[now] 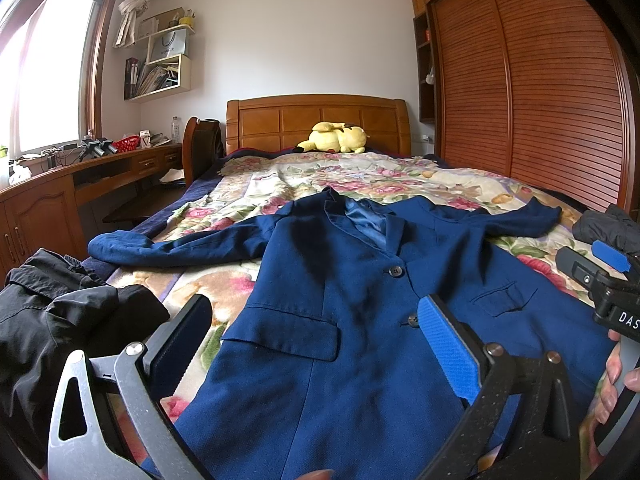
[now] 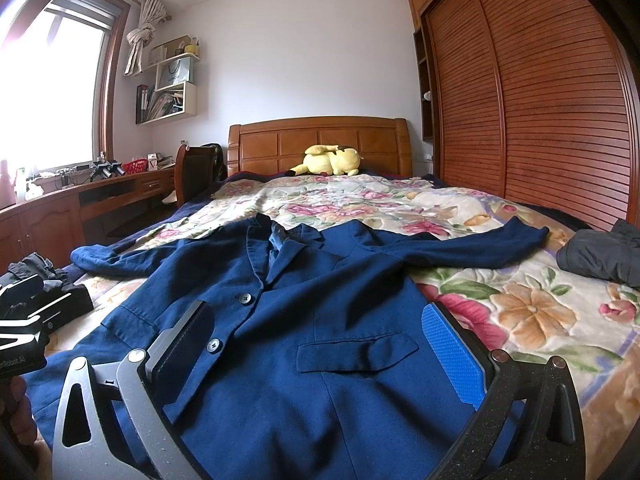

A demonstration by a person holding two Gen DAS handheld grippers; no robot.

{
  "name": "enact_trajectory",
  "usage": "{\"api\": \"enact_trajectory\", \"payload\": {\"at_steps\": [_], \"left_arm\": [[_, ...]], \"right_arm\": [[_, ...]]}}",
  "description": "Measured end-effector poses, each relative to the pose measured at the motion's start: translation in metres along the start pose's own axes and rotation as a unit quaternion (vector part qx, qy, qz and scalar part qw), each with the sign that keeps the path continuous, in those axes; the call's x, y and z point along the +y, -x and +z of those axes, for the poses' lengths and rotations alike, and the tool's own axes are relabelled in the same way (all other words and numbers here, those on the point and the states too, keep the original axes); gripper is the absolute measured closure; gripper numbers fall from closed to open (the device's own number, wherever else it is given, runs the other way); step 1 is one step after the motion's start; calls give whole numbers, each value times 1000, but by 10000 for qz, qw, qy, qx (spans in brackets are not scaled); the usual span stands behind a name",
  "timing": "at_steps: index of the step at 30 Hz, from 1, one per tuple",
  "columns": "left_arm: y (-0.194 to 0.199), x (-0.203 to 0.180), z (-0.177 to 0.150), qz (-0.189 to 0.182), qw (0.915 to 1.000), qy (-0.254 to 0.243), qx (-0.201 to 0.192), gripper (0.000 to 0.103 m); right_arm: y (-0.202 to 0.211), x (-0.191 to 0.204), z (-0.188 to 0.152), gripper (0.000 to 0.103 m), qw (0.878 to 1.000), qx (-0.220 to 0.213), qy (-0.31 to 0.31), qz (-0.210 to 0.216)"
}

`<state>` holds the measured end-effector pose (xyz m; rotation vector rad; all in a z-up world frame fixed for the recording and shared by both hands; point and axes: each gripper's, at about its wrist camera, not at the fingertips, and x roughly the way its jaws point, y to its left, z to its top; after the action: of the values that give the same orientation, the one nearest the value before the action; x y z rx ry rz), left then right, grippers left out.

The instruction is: Fold large clothes

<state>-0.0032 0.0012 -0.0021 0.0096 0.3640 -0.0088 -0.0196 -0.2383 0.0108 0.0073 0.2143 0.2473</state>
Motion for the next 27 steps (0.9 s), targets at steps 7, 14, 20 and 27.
{"api": "enact_trajectory", "payload": {"at_steps": [7, 14, 20, 27], "left_arm": [[-2, -3, -2, -18, 10000, -5, 14, 0], [-7, -4, -2, -4, 9998, -86, 158, 0], [-10, 13, 8, -6, 9993, -46, 374, 0], [-19, 47, 31, -190, 9975, 78, 674, 0]], "right_arm": [[1, 0, 0, 0, 10000, -10, 36, 55], [5, 4, 4, 0, 9995, -130, 153, 235], [5, 9, 8, 0, 9979, -105, 98, 639], [-5, 11, 11, 0, 9945, 45, 138, 1034]]}}
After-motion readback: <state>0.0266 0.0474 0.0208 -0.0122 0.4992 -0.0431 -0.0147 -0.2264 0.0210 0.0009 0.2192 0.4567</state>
